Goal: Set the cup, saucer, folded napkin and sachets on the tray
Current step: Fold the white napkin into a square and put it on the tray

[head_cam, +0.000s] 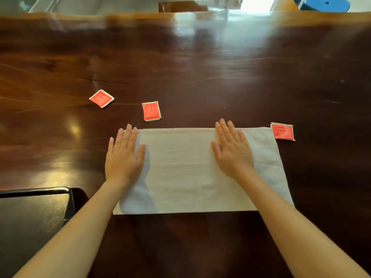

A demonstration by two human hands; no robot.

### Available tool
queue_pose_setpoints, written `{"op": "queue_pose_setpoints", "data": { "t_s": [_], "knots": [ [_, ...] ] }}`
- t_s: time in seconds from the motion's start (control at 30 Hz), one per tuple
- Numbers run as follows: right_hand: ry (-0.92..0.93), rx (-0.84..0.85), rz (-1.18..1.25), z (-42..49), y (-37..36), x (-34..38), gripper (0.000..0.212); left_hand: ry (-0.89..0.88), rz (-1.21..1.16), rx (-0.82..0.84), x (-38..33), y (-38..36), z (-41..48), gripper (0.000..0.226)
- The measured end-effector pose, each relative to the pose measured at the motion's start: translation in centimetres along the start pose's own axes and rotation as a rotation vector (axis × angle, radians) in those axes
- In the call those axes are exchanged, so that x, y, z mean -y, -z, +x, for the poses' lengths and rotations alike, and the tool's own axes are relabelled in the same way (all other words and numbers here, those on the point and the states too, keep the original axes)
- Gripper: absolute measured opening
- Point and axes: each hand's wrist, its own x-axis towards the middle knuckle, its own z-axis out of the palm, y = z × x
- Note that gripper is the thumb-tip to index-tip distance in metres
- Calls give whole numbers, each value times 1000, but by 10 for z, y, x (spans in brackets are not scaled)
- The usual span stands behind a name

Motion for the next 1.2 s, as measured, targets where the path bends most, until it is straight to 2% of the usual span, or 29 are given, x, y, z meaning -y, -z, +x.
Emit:
{"op": "queue_pose_setpoints", "data": {
  "t_s": [0.13,0.27,0.4,0.43,0.5,0.57,0.63,0.83,1.03,1.2],
  "knots": [
    [-110,-2,-36,-3,7,-40,69,19,15,1,3,1,1,69],
    [-135,3,-73,-9,15,-74,68,13,49,-7,2,-2,2,68],
    [-245,-46,5,-11,21,-54,66,22,113,-18,-9,5,-1,61],
    [-230,-79,44,-15,22,-33,70,4,92,-43,-21,7,-7,58],
    [-48,-87,131,-28,16,20,71,-31,-15,-83,-55,8,-25,57],
    [150,12,155,-46,1,70,69,-25,-93,-48,-83,2,-47,57],
    [218,64,81,-61,-12,85,67,-1,-74,0,-87,-8,-63,58],
    [75,54,19,-71,-6,18,64,18,-12,8,-39,-11,-68,72],
    [-110,40,-33,-87,13,-58,71,7,29,30,-32,-6,-68,73],
    [-102,56,-77,-92,17,-74,71,-15,15,16,-31,-5,-67,74]
  ]
}}
